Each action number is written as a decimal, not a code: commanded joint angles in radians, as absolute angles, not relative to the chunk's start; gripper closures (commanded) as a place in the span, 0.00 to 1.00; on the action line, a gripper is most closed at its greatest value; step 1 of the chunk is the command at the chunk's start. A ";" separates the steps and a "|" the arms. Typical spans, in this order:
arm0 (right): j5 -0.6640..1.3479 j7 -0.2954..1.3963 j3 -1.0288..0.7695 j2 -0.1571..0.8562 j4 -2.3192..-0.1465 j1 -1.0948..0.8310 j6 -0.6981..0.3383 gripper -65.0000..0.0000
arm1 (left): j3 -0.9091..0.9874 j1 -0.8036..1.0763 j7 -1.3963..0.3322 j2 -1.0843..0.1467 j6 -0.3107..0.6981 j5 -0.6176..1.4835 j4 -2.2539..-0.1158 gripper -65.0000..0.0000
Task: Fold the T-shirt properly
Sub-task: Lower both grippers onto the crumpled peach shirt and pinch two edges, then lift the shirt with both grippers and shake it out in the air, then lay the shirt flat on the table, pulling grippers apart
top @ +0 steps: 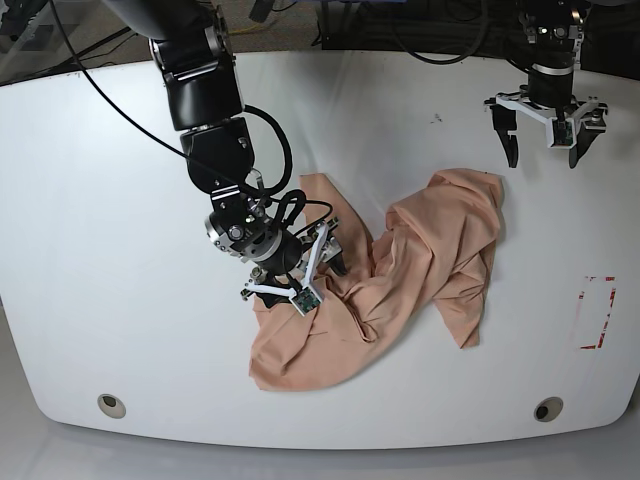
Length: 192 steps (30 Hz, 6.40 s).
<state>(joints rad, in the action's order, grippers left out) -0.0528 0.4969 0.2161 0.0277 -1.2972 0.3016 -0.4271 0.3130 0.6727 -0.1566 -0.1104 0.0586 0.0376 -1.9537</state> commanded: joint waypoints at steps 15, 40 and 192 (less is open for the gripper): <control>-0.050 0.323 0.209 0.031 -1.056 0.437 -0.423 0.36 | 0.314 0.633 -0.183 -0.116 0.048 0.038 -1.968 0.17; -0.050 0.292 0.208 0.027 -1.056 0.461 -0.420 1.00 | 0.173 0.415 -0.420 -0.117 0.048 0.036 -1.928 0.16; -0.028 0.940 -0.610 -0.143 -2.031 -0.286 -0.698 0.53 | 0.308 0.397 -1.070 -0.306 0.698 0.044 -1.983 0.69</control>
<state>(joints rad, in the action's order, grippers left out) -0.0513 0.9539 -0.6090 -0.1471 -2.0140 -0.2829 -0.7029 0.3004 0.3973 -1.0752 -0.2943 0.6998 0.0448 -1.9678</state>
